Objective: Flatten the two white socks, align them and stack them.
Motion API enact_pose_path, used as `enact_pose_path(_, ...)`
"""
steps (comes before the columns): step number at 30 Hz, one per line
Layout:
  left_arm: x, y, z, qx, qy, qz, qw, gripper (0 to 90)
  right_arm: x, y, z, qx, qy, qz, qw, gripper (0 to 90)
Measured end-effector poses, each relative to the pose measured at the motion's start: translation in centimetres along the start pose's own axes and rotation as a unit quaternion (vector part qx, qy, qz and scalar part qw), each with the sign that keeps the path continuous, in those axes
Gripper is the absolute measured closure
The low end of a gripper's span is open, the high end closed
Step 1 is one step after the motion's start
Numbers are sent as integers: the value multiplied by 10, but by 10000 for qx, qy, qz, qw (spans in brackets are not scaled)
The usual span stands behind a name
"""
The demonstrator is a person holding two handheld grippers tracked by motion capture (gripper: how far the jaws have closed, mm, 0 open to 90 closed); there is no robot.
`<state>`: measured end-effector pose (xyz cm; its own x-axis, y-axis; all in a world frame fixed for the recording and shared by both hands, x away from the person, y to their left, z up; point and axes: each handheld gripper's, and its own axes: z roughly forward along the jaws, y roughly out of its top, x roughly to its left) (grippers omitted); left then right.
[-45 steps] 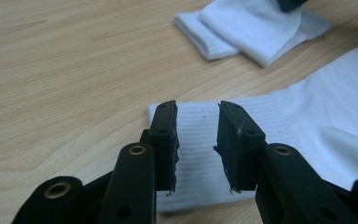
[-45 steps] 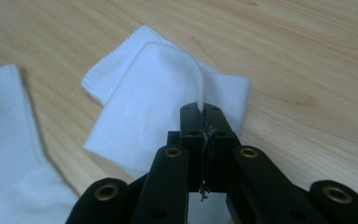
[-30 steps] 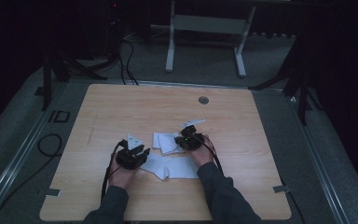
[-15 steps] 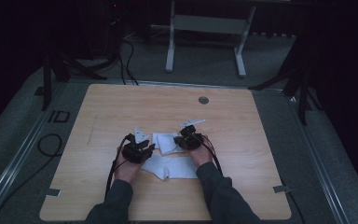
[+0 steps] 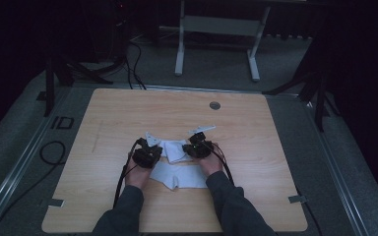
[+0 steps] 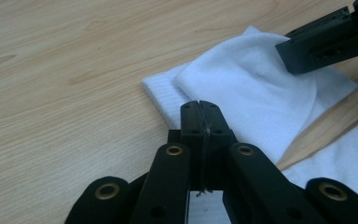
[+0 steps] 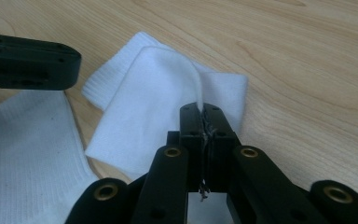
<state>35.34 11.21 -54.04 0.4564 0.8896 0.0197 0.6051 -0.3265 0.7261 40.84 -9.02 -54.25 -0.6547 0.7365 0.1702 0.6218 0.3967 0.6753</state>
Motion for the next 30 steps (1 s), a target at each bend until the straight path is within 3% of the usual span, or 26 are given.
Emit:
enact_pose_path(8, -5, 0, 18, 338, 206, 58, 9992, 894, 4, 0, 3, 15, 34, -14, 10000, 879)
enact_pose_path(13, -4, 1, 20, 385, 245, 73, 9989, 895, 4, 2, -1, -1, 27, -58, 10000, 880)
enact_pose_path(17, -5, 1, 20, 396, 270, 101, 9988, 897, 2, 4, -9, -75, 10, -47, 10000, 880)
enact_pose_path(23, -6, 2, 21, 406, 286, 114, 9987, 897, -7, 9, -36, -234, -133, -236, 9994, 880)
enact_pose_path(30, -5, 2, 21, 430, 279, 152, 9986, 897, -23, 7, -62, -289, -269, -302, 9988, 878)
